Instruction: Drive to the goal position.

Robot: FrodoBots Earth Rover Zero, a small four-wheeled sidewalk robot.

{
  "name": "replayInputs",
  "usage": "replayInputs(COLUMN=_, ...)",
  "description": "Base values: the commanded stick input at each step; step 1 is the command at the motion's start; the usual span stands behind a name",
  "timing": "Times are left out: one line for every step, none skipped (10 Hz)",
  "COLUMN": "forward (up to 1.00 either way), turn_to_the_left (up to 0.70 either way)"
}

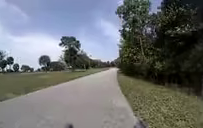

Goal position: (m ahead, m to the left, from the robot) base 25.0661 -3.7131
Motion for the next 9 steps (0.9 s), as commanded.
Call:
replayInputs(forward=0.70, turn_to_the_left=0.00)
replayInputs(forward=0.70, turn_to_the_left=0.00)
replayInputs(forward=0.70, turn_to_the_left=0.00)
replayInputs(forward=0.70, turn_to_the_left=0.00)
replayInputs(forward=0.70, turn_to_the_left=0.00)
replayInputs(forward=0.70, turn_to_the_left=0.00)
replayInputs(forward=0.70, turn_to_the_left=0.00)
replayInputs(forward=0.70, turn_to_the_left=0.00)
replayInputs(forward=0.70, turn_to_the_left=0.00)
